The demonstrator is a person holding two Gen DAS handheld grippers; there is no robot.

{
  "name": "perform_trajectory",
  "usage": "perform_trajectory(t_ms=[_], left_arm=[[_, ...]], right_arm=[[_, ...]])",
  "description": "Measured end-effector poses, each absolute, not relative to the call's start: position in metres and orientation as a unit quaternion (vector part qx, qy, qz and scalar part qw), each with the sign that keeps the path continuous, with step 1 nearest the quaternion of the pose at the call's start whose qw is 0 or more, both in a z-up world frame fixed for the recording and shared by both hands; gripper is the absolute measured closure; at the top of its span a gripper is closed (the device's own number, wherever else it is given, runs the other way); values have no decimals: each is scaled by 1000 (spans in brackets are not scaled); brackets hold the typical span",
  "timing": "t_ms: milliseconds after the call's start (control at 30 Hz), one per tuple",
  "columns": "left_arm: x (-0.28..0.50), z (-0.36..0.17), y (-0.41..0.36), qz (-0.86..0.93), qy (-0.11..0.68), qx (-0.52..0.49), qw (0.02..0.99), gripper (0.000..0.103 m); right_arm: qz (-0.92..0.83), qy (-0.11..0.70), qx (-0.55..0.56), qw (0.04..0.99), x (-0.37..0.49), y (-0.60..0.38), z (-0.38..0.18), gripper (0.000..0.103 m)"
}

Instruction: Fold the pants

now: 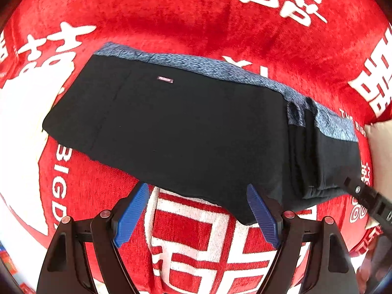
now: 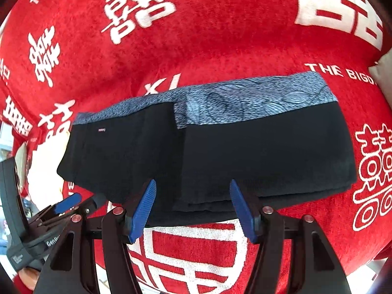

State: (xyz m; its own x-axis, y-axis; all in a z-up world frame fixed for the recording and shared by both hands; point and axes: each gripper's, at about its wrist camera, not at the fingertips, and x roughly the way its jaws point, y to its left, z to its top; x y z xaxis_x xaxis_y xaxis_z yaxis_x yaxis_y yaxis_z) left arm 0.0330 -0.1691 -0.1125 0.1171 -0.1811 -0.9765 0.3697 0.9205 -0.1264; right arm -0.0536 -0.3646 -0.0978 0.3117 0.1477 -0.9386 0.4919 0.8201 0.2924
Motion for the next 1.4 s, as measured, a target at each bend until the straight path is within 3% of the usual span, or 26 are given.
perform_trajectory(t_ms=[500, 1033, 1400], left_arm=[[61, -127, -99, -128, 638, -30, 759, 20], [113, -172, -5, -155, 608, -277, 728, 20], [127, -164, -12, -197, 570, -307, 736, 18]], right_arm=[[-99, 636, 235, 728, -41, -344, -134, 31], [-89, 651, 165, 736, -36, -325, -138, 26], [-90, 646, 159, 741, -36, -324, -139, 25]])
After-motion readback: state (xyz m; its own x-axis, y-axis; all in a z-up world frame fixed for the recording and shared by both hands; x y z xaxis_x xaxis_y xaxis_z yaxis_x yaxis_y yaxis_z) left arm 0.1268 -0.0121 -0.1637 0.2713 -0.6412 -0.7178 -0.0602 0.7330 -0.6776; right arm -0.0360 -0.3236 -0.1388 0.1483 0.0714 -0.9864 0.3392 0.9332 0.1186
